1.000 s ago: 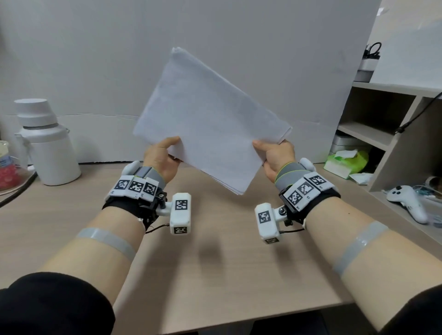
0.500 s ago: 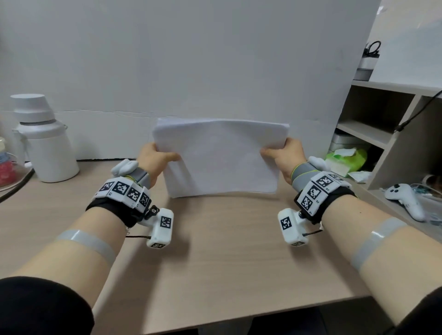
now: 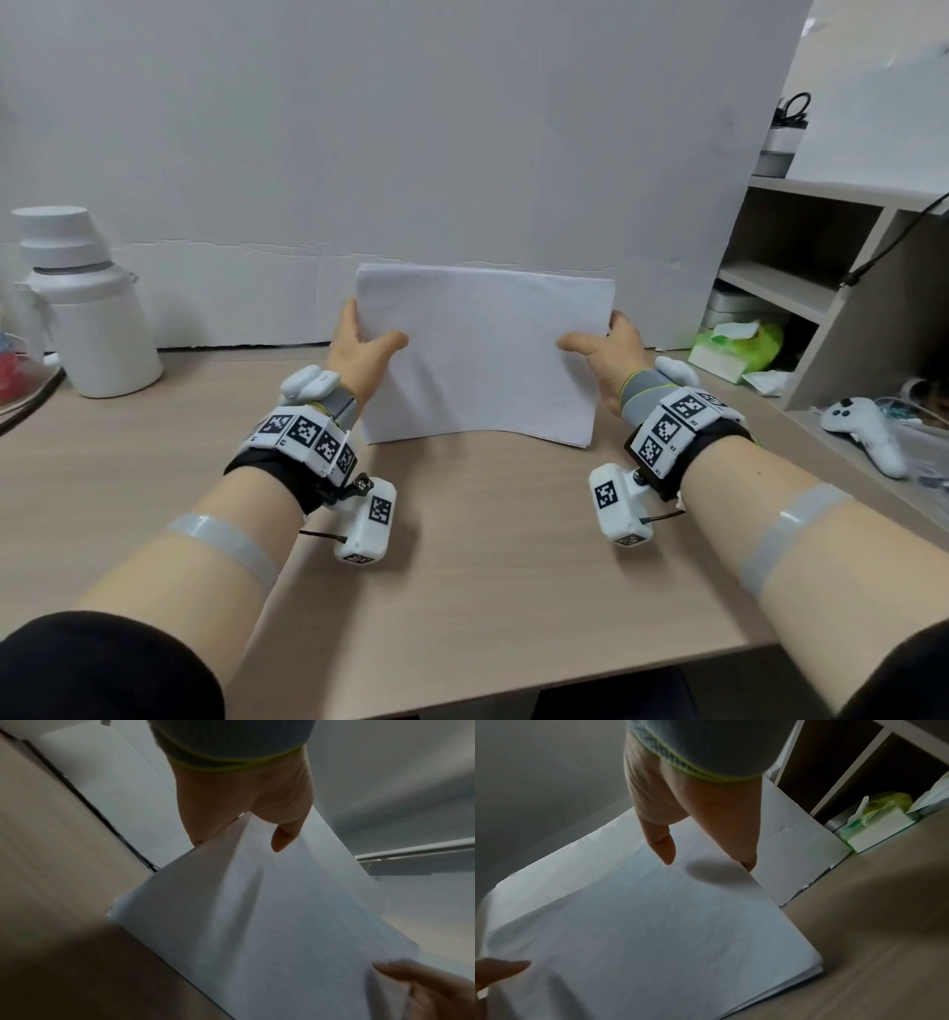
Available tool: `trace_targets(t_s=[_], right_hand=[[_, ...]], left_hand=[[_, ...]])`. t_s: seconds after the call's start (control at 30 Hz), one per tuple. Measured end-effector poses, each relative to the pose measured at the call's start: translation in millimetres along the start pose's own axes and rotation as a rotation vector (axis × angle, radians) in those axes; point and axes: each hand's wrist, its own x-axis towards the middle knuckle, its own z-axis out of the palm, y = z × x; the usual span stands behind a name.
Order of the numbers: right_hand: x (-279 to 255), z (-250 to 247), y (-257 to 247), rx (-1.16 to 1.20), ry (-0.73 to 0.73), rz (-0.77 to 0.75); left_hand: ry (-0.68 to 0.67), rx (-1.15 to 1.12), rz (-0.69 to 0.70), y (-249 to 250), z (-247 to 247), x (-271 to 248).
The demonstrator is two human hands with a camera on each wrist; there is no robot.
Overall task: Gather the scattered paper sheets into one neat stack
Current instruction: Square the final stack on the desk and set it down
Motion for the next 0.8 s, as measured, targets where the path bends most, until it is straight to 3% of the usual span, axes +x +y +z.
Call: trace_targets(t_s=[0.33,0.53,0.8], right_hand=[[0,2,0,-0.029,0.031,-0.026],[-1,8,-17,-0.029,0.095,-0.118],[-11,8,8,-0.035,0.067,0.132]], left_hand=[[0.048,0.015,-0.074,-7,4,0],[0.132,0.064,0.014,3,8,9],[0.152,0.028,-0.199,-17,10,4]])
